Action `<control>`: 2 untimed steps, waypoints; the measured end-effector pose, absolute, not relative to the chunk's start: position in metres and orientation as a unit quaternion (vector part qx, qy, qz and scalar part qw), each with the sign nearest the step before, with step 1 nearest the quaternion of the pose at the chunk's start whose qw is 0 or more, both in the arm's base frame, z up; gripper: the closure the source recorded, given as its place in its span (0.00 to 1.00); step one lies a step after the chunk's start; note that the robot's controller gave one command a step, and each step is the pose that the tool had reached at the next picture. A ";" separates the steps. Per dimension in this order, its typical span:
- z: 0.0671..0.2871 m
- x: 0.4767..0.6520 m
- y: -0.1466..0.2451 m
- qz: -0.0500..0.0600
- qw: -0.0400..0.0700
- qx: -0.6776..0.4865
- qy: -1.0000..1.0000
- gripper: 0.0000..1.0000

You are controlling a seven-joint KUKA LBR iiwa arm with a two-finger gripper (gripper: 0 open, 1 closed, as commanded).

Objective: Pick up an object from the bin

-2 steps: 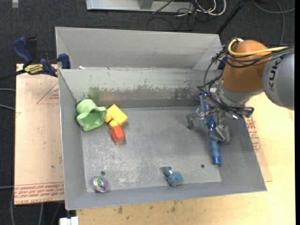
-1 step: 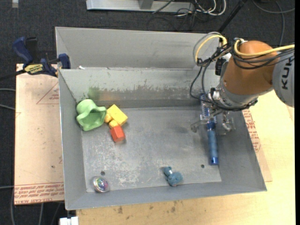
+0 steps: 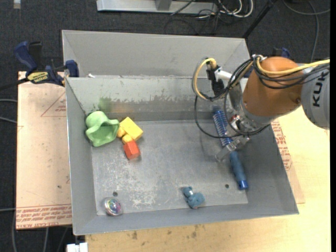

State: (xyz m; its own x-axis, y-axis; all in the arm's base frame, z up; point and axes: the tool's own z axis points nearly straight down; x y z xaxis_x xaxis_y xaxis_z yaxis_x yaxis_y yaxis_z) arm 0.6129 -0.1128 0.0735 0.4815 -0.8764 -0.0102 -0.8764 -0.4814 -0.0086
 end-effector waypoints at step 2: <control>0.072 0.613 -0.111 0.005 0.008 -0.859 0.511 1.00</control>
Offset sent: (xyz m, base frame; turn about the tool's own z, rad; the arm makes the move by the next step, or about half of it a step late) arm 0.0000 0.0000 0.0000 0.0000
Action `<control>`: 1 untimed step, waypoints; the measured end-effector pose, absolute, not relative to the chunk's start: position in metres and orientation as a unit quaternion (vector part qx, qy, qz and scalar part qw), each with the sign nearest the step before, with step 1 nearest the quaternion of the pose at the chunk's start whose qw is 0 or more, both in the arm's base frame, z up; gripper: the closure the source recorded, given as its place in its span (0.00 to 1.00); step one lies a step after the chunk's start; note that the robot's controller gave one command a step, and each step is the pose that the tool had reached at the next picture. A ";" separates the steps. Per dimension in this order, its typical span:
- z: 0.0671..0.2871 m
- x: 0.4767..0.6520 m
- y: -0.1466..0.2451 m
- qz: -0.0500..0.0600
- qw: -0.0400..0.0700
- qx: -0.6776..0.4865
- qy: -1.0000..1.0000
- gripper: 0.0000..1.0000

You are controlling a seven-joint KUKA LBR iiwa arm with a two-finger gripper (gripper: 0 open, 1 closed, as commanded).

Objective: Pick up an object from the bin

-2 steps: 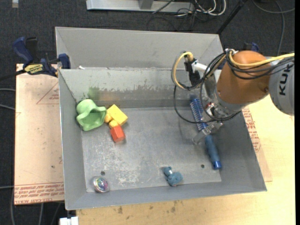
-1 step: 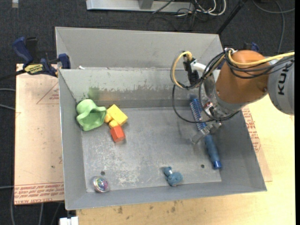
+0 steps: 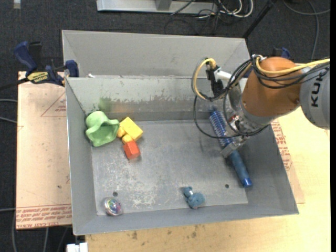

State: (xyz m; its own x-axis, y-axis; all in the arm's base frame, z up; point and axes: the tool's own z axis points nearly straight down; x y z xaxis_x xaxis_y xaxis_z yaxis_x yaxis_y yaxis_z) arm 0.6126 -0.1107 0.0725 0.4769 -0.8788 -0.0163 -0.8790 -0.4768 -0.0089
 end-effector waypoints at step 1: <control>0.105 0.613 -0.109 0.000 0.002 -0.859 0.512 1.00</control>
Offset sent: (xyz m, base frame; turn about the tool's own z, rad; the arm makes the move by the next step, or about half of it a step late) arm 0.0002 0.0001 0.0316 0.0001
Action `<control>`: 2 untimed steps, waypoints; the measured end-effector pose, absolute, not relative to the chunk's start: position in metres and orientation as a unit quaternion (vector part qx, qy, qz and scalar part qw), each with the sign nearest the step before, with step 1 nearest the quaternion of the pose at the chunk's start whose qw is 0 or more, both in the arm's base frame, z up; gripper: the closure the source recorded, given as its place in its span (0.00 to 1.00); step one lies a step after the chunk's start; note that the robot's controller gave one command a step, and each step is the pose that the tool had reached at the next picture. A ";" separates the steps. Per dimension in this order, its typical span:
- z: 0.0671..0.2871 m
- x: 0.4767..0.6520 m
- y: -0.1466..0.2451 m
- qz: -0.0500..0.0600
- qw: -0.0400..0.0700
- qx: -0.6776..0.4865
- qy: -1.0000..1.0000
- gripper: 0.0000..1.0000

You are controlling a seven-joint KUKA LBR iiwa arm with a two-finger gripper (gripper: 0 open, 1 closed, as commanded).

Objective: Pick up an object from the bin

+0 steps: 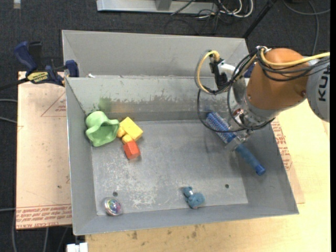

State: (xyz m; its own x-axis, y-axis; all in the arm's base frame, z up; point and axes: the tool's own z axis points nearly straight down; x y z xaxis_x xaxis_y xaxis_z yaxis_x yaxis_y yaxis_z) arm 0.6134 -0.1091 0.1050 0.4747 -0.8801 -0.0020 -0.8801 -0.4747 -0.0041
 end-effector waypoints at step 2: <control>0.158 0.614 -0.106 -0.001 0.002 -0.857 0.515 1.00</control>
Offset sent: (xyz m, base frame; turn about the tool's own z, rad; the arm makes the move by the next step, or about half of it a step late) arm 0.0000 0.0001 0.0008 0.0000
